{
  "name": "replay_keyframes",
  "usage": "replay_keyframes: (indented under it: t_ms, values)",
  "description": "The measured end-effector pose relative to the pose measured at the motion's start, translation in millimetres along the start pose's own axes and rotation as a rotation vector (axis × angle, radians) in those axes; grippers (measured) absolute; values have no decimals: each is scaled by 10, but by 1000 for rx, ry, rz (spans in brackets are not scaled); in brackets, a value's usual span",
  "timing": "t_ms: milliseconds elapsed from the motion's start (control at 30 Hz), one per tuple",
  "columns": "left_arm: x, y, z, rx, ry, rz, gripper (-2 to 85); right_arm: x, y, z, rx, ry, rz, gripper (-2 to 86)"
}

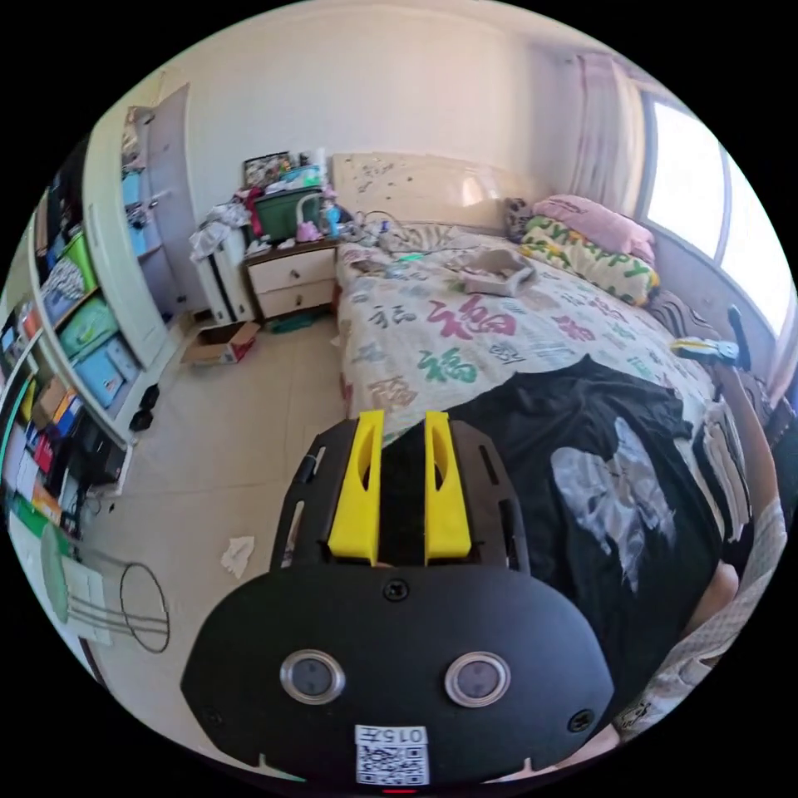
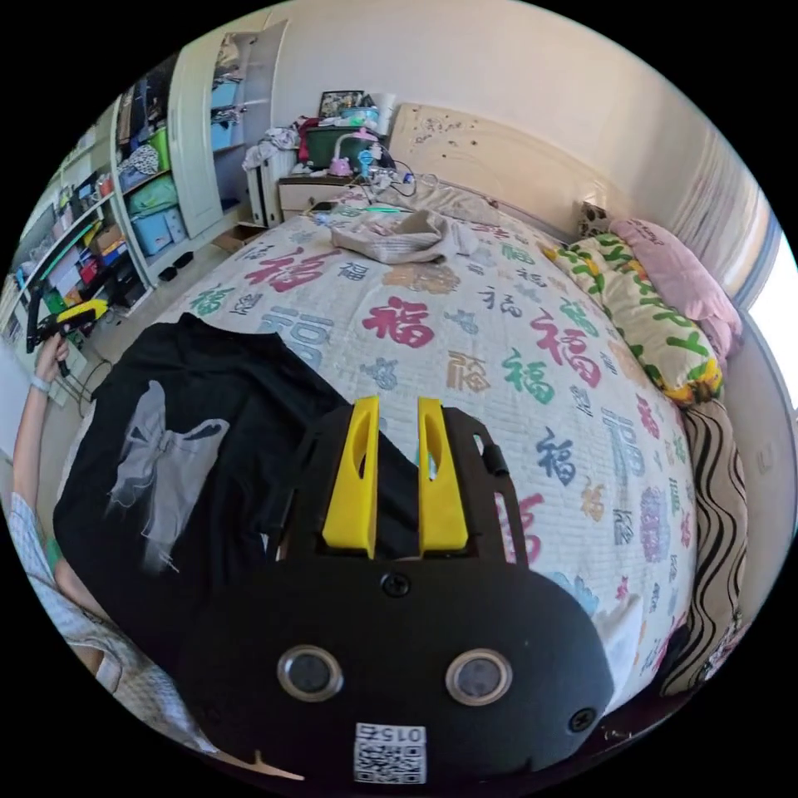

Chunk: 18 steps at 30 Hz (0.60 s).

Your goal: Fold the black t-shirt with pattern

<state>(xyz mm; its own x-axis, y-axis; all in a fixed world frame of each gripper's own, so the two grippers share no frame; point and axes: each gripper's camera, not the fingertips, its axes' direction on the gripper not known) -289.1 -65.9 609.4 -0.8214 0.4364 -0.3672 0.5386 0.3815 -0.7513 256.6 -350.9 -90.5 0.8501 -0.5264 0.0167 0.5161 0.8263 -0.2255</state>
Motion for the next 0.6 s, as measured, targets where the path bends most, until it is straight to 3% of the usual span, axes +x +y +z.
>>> replay_keyframes:
  t_ms: [133,233,333,433,600]
  values:
    - [642,-368,664,-99,68,135,81,-303,-392,539,-36,-171,-53,84]
    - [891,-462,1170,-202,121,166,79,-440,-581,950,-146,-184,-85,86]
    - [1022,-464,1476,-263,41,217,47,-542,-658,1199,-251,-167,-164,53]
    - [997,-505,1503,-241,47,220,12,-525,-735,1117,-201,-84,-212,3]
    - [808,-684,1431,-171,56,148,1,-451,-900,1023,-84,-5,-177,-8]
